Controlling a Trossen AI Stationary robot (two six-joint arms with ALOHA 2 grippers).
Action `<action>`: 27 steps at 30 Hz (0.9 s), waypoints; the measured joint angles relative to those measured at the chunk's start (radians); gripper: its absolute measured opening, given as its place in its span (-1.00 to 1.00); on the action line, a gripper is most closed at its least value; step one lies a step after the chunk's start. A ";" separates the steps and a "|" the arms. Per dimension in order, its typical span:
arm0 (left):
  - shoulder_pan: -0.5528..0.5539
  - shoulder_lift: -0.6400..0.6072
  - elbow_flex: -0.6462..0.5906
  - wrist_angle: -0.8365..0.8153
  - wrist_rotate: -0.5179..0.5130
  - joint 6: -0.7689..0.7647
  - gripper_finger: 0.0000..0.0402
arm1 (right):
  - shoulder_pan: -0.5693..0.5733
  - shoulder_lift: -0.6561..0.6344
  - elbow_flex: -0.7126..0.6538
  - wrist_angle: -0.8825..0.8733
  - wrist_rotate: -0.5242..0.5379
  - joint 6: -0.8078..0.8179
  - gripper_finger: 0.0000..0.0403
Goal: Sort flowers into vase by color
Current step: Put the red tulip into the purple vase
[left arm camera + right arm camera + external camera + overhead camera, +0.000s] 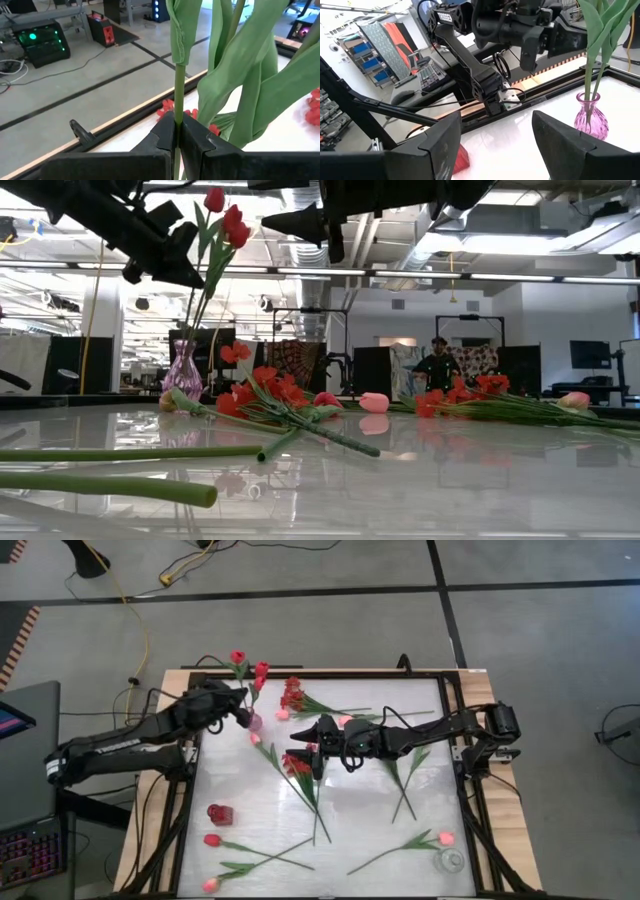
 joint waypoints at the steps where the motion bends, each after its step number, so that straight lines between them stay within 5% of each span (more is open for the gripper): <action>1: 0.000 0.006 0.000 0.000 0.000 -0.005 -0.99 | 0.000 0.000 0.000 0.000 0.000 0.000 0.35; 27: 0.031 0.012 -0.009 -0.059 0.013 -0.142 -0.99 | 0.022 0.000 0.000 -0.019 0.000 -0.034 0.35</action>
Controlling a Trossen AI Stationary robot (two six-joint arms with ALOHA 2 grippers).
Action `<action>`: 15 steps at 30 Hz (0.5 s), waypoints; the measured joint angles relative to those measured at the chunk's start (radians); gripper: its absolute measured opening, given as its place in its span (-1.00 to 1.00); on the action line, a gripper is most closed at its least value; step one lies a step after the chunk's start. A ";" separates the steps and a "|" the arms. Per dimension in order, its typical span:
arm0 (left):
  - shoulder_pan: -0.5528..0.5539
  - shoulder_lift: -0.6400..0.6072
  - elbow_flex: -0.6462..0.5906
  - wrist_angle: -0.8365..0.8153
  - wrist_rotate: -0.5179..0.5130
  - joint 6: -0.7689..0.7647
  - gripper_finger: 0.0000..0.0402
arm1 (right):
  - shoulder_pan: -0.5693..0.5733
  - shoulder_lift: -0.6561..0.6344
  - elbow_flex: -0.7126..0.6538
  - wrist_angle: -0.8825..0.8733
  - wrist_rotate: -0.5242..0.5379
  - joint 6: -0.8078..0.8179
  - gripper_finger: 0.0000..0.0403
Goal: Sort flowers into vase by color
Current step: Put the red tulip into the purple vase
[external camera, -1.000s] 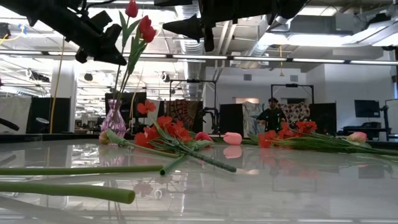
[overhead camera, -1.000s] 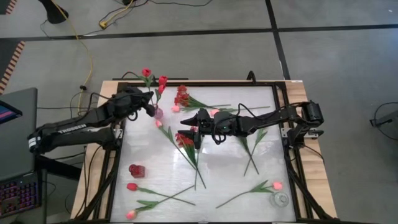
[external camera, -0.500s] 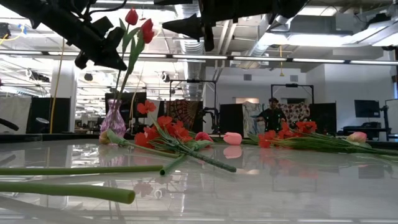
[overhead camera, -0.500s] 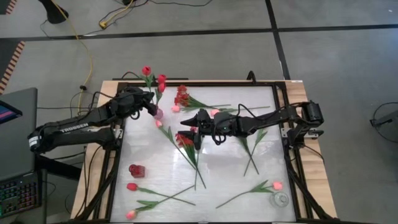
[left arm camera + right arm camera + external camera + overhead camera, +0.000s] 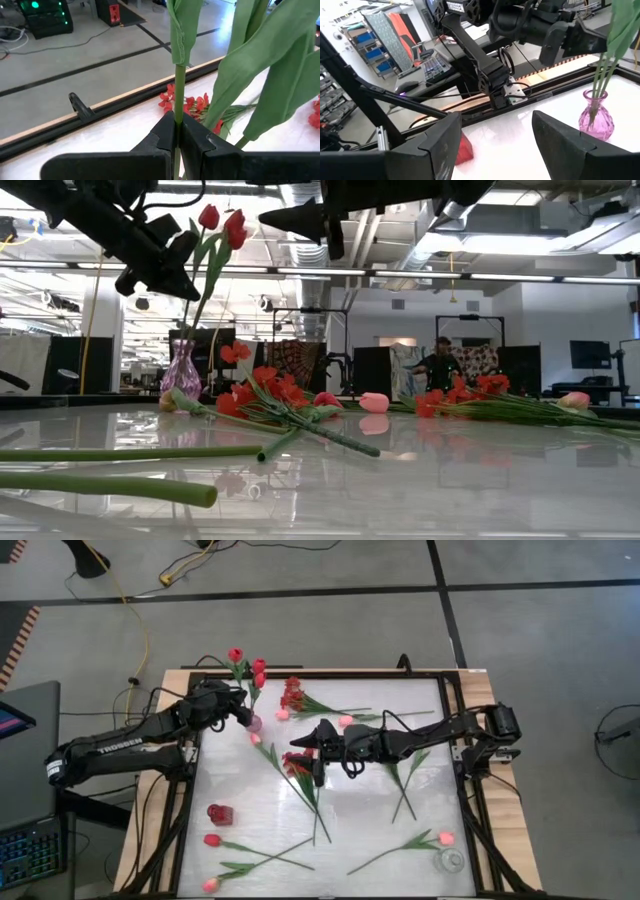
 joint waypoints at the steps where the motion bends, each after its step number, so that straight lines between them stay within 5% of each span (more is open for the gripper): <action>1: 0.000 0.000 0.000 -0.006 0.000 -0.006 -0.99 | 0.000 0.000 0.000 -0.001 0.000 0.000 0.35; 9: 0.000 0.000 0.000 -0.035 0.000 -0.039 -0.98 | 0.006 0.000 0.000 -0.007 0.000 -0.002 0.35; 15: 0.000 0.000 0.000 -0.034 0.003 -0.037 -0.76 | 0.006 0.000 0.000 -0.010 0.000 -0.003 0.35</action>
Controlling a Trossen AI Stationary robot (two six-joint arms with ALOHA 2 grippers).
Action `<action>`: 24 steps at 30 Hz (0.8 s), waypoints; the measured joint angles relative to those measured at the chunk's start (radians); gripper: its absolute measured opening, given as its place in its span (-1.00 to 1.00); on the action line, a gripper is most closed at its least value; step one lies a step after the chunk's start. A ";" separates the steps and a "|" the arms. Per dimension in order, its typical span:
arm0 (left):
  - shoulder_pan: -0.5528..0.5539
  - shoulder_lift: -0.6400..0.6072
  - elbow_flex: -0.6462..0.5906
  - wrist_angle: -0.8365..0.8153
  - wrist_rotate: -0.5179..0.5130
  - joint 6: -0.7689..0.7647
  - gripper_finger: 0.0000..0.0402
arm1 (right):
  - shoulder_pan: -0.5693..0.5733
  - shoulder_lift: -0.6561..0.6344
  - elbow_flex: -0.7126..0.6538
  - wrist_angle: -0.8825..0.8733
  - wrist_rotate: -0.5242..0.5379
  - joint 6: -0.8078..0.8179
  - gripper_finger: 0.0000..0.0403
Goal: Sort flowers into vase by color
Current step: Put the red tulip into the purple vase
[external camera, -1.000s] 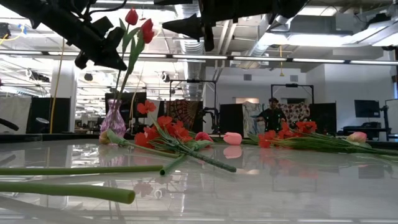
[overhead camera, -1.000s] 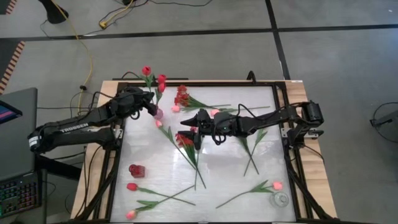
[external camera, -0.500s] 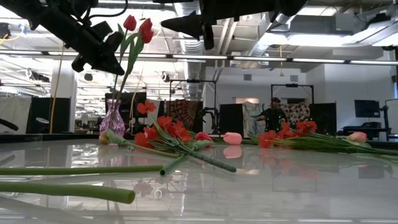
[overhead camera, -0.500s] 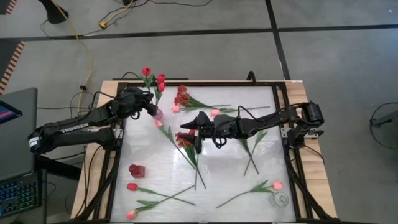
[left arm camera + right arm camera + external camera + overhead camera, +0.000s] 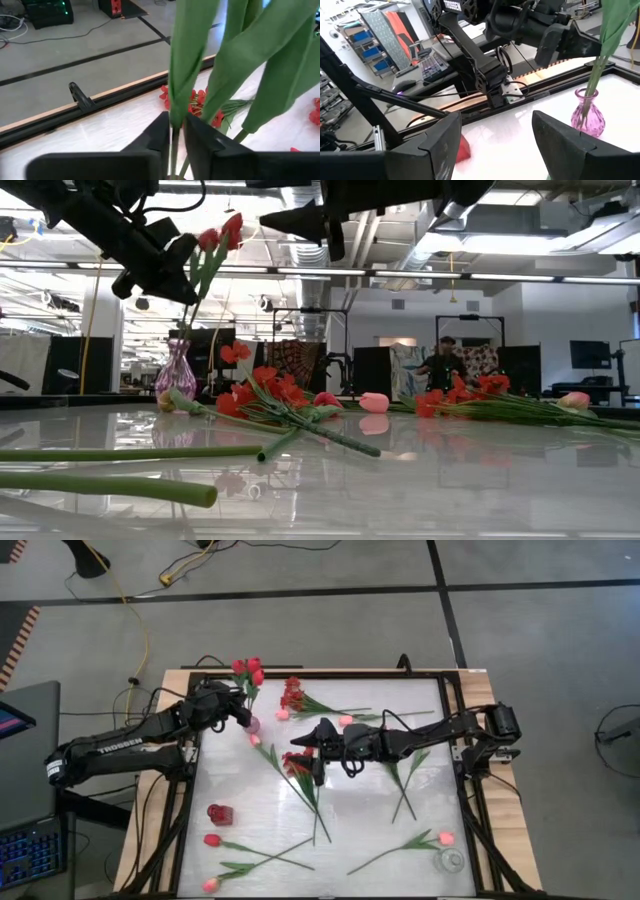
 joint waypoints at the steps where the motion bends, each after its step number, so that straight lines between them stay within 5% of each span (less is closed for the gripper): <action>1: 0.000 0.000 0.000 0.000 0.000 0.006 -0.71 | 0.000 0.000 0.000 -0.001 0.000 0.000 0.35; 10: 0.000 -0.001 0.000 -0.065 0.020 0.093 -0.28 | 0.000 0.000 0.000 -0.003 0.000 -0.004 0.35; 19: -0.001 -0.027 0.054 -0.144 0.113 0.200 -0.12 | -0.002 0.000 0.000 -0.002 0.000 -0.006 0.35; 24: -0.001 -0.040 0.178 -0.325 0.163 0.261 -0.06 | -0.003 0.000 0.000 -0.002 0.000 -0.007 0.35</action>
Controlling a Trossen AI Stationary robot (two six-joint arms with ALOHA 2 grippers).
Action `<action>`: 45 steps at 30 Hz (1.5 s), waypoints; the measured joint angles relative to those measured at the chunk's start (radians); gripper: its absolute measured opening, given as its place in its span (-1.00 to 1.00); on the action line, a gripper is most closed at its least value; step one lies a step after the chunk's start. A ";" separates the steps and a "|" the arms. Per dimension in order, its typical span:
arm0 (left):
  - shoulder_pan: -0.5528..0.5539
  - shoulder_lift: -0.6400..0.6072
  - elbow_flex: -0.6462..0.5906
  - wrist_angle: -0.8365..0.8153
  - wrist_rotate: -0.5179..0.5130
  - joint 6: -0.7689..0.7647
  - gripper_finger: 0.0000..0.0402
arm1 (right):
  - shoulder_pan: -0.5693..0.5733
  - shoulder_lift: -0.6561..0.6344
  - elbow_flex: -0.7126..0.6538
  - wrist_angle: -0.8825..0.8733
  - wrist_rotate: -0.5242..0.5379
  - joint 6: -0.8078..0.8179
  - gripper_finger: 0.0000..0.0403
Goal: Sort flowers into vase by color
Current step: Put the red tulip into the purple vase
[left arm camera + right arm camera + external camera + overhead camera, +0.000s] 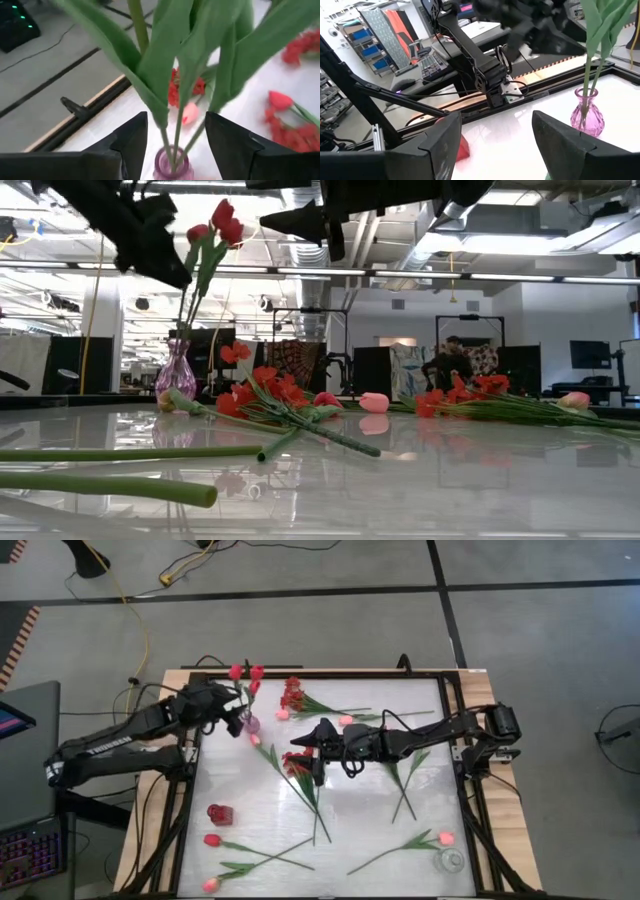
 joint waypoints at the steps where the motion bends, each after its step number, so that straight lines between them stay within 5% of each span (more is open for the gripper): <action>1: 0.000 0.000 0.030 -0.055 0.008 0.004 -0.06 | 0.000 0.000 0.000 0.001 0.000 0.000 0.35; 7: 0.000 0.008 0.164 -0.336 0.035 -0.031 -0.05 | 0.000 0.000 0.000 0.002 0.000 0.001 0.35; 18: -0.027 0.005 0.213 -0.546 0.461 -0.152 -0.05 | 0.091 0.000 0.000 -0.015 0.002 -0.061 0.35; 24: -0.119 -0.003 0.212 -0.676 0.454 -0.216 -0.05 | 0.169 0.000 0.008 -0.070 0.062 -0.076 0.35; 30: -0.236 -0.043 0.212 -0.668 0.416 -0.309 -0.05 | 0.239 0.004 0.096 -0.302 0.170 -0.042 0.35; 36: -0.355 -0.089 0.165 -0.586 0.334 -0.377 -0.05 | 0.243 0.005 0.164 -0.643 0.372 0.318 0.35; 45: -0.469 -0.102 0.016 -0.455 0.323 -0.380 -0.05 | 0.193 0.069 0.169 -0.816 0.396 0.710 0.34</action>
